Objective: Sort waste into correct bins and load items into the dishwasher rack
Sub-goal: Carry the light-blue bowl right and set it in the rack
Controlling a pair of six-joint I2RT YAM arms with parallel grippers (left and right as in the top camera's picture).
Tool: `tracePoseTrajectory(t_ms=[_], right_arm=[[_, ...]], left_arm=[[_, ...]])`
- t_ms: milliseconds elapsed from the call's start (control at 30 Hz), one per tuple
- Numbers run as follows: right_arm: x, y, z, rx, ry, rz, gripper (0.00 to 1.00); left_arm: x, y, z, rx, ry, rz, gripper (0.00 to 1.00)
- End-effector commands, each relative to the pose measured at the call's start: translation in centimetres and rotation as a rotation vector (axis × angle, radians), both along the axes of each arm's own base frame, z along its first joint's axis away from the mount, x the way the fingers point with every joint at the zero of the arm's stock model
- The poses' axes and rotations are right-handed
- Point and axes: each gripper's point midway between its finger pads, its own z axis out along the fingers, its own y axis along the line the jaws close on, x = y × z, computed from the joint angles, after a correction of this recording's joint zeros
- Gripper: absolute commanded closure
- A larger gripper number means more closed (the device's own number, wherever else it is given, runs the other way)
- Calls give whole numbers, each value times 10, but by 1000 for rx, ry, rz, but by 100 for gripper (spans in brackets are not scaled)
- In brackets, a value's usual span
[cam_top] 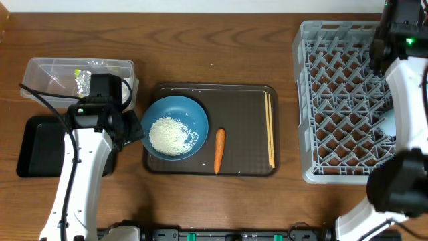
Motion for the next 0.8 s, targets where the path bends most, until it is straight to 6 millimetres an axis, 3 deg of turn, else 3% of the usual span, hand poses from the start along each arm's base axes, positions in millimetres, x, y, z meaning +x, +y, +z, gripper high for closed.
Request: tracePoseTrajectory(t_ms=[0,167,367,600,767], right_arm=[[-4,-24,-23,-66,70,-105,99],[-1,-55,-51,-80,120,-170,99],[15,-81,-59,-76,77,-168,99],[49,-90,-89,5,46,-38,99],[59,-94,-112,5,89,-21,99]], left_arm=[[2,2,6,7,-18,-2,45],[2,2,6,3,-19,14,45],[2,2,6,3,-20,16,45],[3,2,6,3,-20,16,45],[3,2,6,3,-23,16,45]])
